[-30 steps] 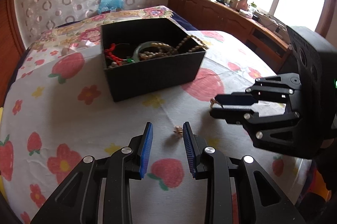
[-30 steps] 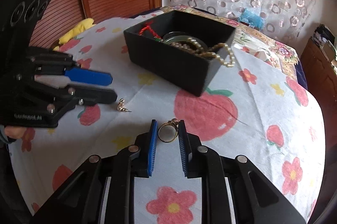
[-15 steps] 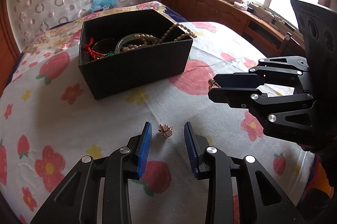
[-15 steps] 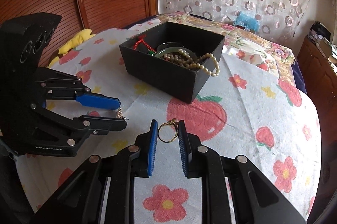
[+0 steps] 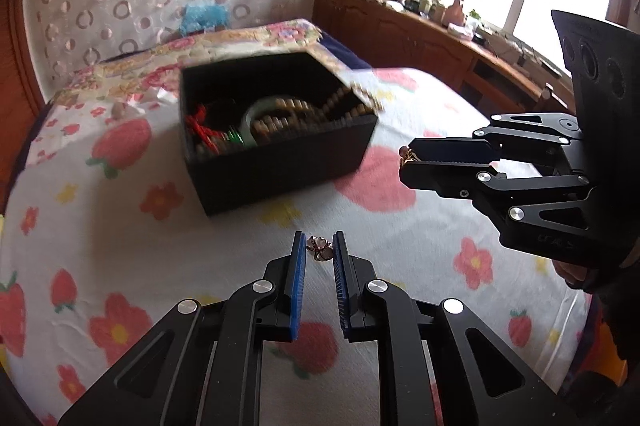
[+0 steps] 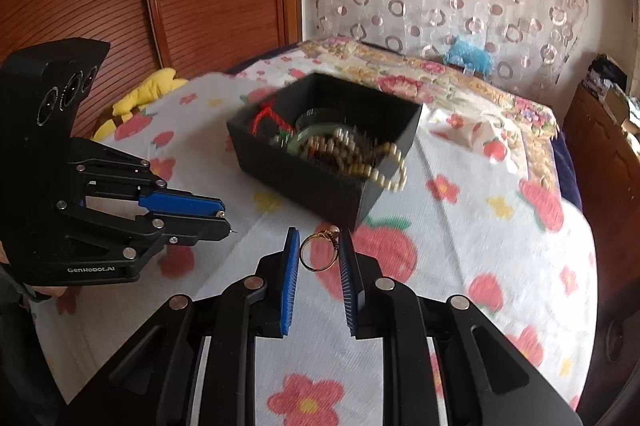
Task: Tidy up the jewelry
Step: 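Grasp the small flower earring with the left gripper while the right lifts the ring, then drop the earring into the box with the left gripper while the right drops the ring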
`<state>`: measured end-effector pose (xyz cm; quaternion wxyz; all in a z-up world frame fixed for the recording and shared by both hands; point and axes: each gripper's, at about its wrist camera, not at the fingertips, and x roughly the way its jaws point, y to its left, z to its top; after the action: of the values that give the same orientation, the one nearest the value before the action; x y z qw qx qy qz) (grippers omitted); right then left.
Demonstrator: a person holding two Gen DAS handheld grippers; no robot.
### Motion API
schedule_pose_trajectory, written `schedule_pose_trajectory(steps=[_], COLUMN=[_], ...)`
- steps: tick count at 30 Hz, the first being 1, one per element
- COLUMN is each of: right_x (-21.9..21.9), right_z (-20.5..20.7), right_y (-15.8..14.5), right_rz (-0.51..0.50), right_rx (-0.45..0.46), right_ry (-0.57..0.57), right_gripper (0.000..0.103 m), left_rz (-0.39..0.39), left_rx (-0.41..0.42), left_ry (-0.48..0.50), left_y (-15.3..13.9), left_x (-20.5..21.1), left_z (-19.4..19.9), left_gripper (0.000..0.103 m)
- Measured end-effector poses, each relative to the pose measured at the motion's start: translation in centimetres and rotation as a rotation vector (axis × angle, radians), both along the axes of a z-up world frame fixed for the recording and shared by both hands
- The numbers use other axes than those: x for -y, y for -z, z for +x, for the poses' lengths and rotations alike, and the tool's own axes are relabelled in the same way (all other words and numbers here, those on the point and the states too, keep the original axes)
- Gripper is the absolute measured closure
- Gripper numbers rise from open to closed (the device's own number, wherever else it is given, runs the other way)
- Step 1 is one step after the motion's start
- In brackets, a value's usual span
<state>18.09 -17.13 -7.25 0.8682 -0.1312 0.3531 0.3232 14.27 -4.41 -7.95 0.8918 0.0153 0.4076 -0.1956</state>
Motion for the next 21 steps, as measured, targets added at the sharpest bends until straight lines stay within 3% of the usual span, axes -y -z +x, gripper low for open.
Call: schedule_pose_trajectory(steps=[6, 12, 16, 21], right_x=[-0.5, -1.4, -1.4, -0.4], right_z=[2.7, 5.1, 6.0, 5.1], right_y=[-2.7, -3.0, -3.2, -3.7], right_rz=[0.074, 0.108, 0.111, 0.109], right_rx=[0.045, 0.048, 0.062, 0.083], right_ry=[0.013, 0.021, 0.047, 0.090], right_gripper=[0.081, 0.080, 0.059, 0.058], left_rz=[0.000, -0.006, 0.008, 0.026], left_rx=[0.068, 0.117, 0.120, 0.122], left_ry=[-0.032, -0.069, -0.099, -0.128], left_y=[-2.6, -4.2, -4.3, -4.2], left_x=[-0.8, -1.4, -1.7, -1.7], left_z=[1.5, 3.2, 4.6, 5.5], left_gripper=[0.090, 0.090, 0.090, 0.090])
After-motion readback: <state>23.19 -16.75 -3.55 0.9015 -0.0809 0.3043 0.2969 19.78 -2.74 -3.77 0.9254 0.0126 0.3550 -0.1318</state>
